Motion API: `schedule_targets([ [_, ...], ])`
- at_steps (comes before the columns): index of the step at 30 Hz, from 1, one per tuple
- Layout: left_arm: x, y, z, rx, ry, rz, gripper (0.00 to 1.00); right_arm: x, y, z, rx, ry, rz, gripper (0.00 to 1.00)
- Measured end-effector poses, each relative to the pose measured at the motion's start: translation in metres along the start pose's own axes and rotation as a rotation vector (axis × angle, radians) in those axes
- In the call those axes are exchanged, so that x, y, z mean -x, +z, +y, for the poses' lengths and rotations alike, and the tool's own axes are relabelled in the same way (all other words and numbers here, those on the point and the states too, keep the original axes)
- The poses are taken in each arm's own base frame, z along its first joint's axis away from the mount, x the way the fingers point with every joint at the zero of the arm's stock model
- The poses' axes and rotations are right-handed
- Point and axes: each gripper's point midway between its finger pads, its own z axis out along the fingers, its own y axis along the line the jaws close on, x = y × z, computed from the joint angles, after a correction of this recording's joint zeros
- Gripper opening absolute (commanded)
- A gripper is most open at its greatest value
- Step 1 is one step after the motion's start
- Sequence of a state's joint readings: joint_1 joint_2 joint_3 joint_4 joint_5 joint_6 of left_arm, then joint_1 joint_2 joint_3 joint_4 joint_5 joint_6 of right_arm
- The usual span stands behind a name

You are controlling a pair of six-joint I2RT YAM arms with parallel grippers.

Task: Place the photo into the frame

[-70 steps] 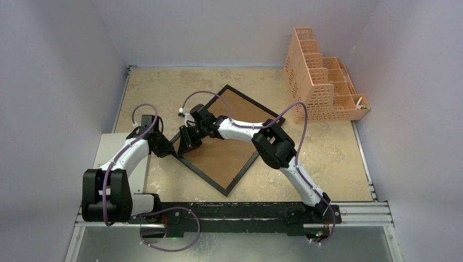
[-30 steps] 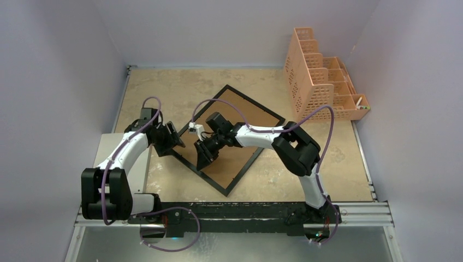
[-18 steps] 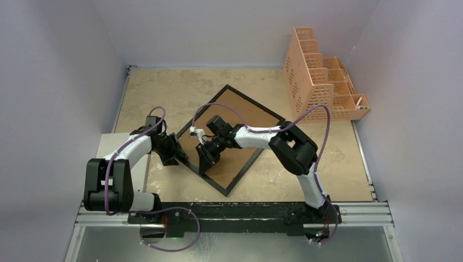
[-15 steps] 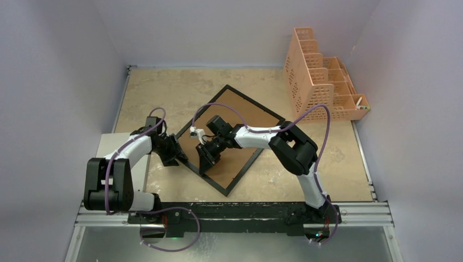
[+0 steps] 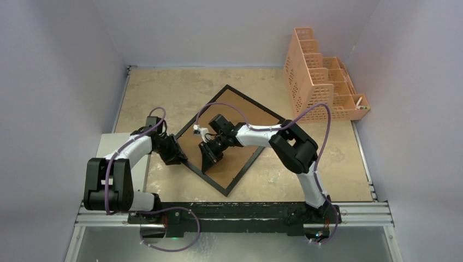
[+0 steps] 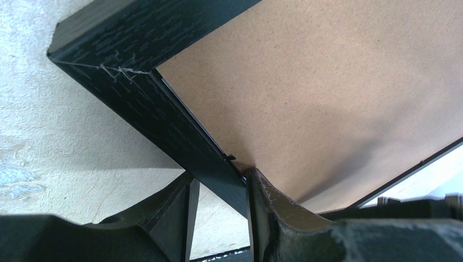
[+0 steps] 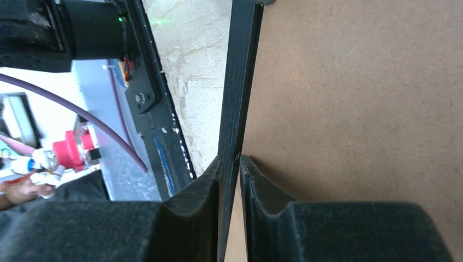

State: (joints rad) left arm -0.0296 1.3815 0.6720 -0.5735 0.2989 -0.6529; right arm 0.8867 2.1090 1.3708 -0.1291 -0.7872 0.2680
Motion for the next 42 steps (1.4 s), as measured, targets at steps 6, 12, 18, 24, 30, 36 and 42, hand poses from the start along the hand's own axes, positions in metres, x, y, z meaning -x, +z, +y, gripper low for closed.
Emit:
schedule_targets([
  [6,0.000,0.000,0.000,-0.001,0.000,0.000,0.38,0.003,-0.003,-0.006,0.007,0.054,-0.010,0.21],
  [12,0.000,0.000,0.000,-0.001,0.000,0.000,0.38,0.003,-0.004,-0.006,0.014,0.045,-0.033,0.21],
  [18,0.001,0.000,0.000,-0.001,0.001,-0.001,0.38,0.006,-0.012,0.002,0.041,-0.009,-0.062,0.21],
  [24,0.001,0.000,-0.001,0.000,0.000,0.000,0.38,0.009,-0.014,0.017,0.087,-0.065,-0.062,0.20],
  [30,0.001,0.001,0.000,0.001,0.000,0.002,0.38,-0.004,0.000,0.011,0.075,-0.040,-0.014,0.19],
  [36,0.001,0.001,0.000,0.003,0.000,0.004,0.38,-0.008,0.003,0.008,0.081,-0.015,-0.001,0.17],
  [42,0.001,0.000,0.000,0.004,-0.001,0.005,0.38,-0.007,0.004,0.009,0.081,-0.010,0.000,0.12],
])
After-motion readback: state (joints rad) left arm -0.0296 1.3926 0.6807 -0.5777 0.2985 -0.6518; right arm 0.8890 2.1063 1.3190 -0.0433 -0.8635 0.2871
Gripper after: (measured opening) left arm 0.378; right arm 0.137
